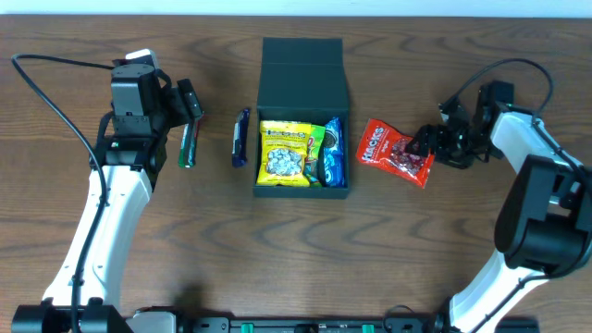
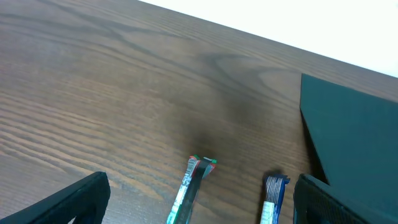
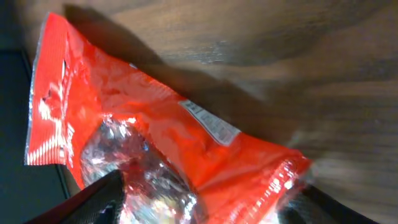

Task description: Pack container

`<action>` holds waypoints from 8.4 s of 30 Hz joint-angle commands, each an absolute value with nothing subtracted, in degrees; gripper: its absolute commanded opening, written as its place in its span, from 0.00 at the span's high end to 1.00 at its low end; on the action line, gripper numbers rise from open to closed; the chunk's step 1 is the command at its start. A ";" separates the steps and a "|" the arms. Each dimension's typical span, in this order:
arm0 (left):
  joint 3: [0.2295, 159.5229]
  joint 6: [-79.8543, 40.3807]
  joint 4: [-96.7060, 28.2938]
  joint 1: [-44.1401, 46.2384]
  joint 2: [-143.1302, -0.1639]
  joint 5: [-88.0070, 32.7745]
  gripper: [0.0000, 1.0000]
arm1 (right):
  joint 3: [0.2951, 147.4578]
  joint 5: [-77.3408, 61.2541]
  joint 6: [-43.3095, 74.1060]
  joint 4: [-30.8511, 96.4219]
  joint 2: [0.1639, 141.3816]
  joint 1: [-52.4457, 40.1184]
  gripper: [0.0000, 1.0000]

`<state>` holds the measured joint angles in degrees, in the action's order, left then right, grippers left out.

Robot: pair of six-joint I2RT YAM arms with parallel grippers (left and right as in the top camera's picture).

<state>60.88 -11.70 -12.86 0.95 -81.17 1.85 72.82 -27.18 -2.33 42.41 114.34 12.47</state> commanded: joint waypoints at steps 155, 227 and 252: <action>61.98 -9.26 -14.94 7.07 -106.50 -38.41 0.94 | 92.95 -17.52 17.52 50.09 120.31 -30.09 0.98; 62.00 -12.05 -11.09 6.09 -106.50 -38.41 0.94 | 89.71 -31.70 -4.29 53.67 118.28 -32.67 0.98; 62.85 -12.16 -12.21 3.42 -104.71 -24.03 0.80 | 107.26 -35.33 -8.29 61.41 115.22 -26.15 0.71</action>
<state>61.36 -12.27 -11.77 2.83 -105.75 -30.94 105.89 -34.79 -7.75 61.30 117.64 -29.23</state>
